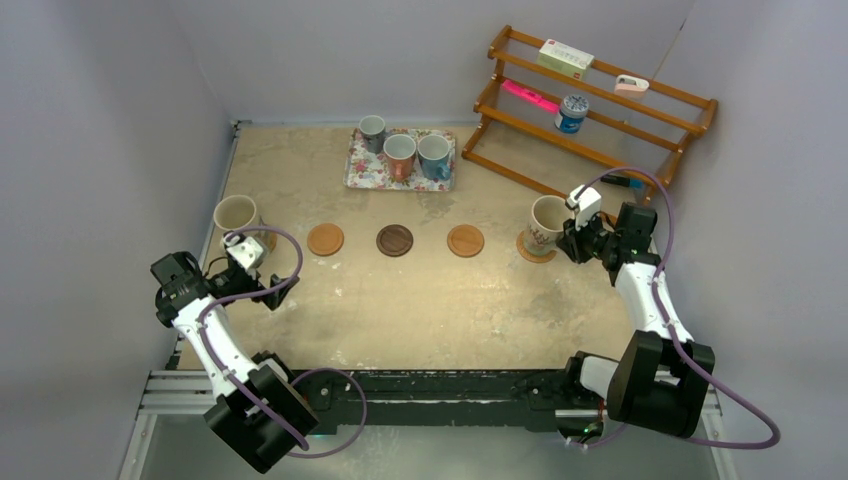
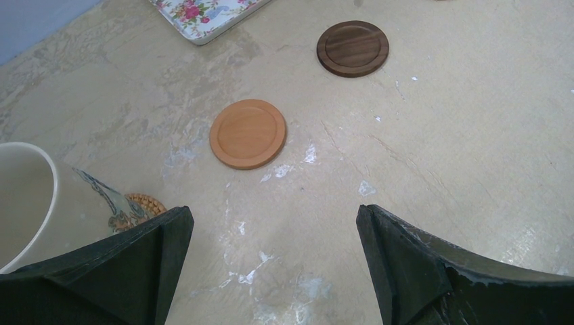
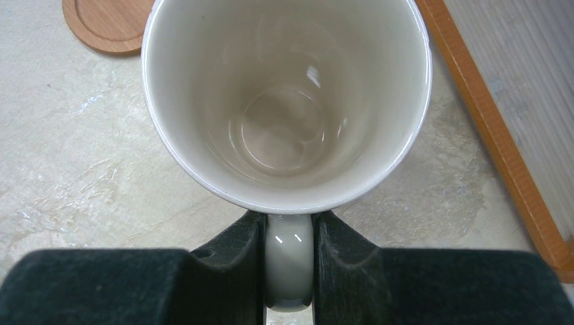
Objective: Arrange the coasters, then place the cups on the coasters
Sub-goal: Place the cup on the coaster.
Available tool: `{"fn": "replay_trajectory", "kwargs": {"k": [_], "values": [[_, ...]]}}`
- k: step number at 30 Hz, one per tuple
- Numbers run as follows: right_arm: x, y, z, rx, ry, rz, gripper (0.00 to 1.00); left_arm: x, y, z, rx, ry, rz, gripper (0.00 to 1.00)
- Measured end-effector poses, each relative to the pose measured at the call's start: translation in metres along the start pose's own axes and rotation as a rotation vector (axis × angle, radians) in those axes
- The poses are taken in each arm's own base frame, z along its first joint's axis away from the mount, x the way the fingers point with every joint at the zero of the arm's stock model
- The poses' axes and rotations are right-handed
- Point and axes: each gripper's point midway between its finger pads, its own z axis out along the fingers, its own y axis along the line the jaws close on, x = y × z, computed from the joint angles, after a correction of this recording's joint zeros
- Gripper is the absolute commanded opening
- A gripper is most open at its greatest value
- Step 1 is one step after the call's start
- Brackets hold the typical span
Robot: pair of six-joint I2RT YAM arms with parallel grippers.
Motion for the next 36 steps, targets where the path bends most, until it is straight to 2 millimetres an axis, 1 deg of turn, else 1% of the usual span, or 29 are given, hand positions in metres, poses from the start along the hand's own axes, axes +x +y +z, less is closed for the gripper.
{"fn": "replay_trajectory", "kwargs": {"k": [9, 36], "values": [[0.006, 0.002, 0.001, -0.003, 0.008, -0.004, 0.0, 0.001, -0.002, 0.0, 0.004, 0.001, -0.003, 1.0], [0.011, 0.002, 0.004, 0.001, 0.002, -0.013, 0.0, 0.0, -0.002, 0.0, 0.006, -0.001, 0.003, 1.0]]}}
